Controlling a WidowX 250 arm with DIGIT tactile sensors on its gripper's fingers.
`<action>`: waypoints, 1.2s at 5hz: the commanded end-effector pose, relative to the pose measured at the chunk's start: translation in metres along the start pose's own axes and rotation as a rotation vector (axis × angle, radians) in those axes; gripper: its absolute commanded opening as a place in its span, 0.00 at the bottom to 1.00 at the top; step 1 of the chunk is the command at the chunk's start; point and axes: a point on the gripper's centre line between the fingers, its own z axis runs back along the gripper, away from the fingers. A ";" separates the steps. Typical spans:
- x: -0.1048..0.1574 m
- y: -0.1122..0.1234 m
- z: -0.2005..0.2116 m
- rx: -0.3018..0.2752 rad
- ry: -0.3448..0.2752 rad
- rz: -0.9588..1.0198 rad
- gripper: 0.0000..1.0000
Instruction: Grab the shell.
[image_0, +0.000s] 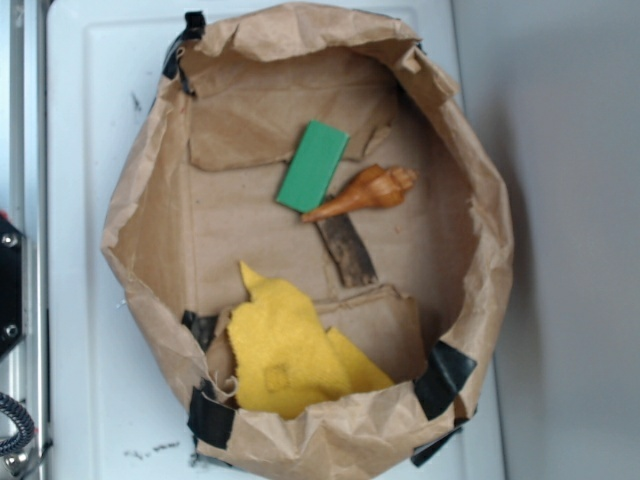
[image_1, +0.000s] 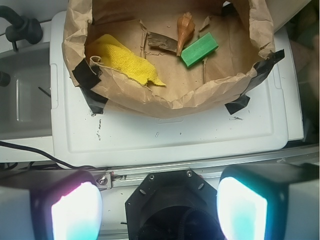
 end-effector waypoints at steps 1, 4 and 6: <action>0.000 0.000 0.000 0.000 0.000 0.000 1.00; 0.141 0.066 -0.008 -0.099 -0.137 0.086 1.00; 0.162 0.062 -0.019 -0.164 -0.137 0.053 1.00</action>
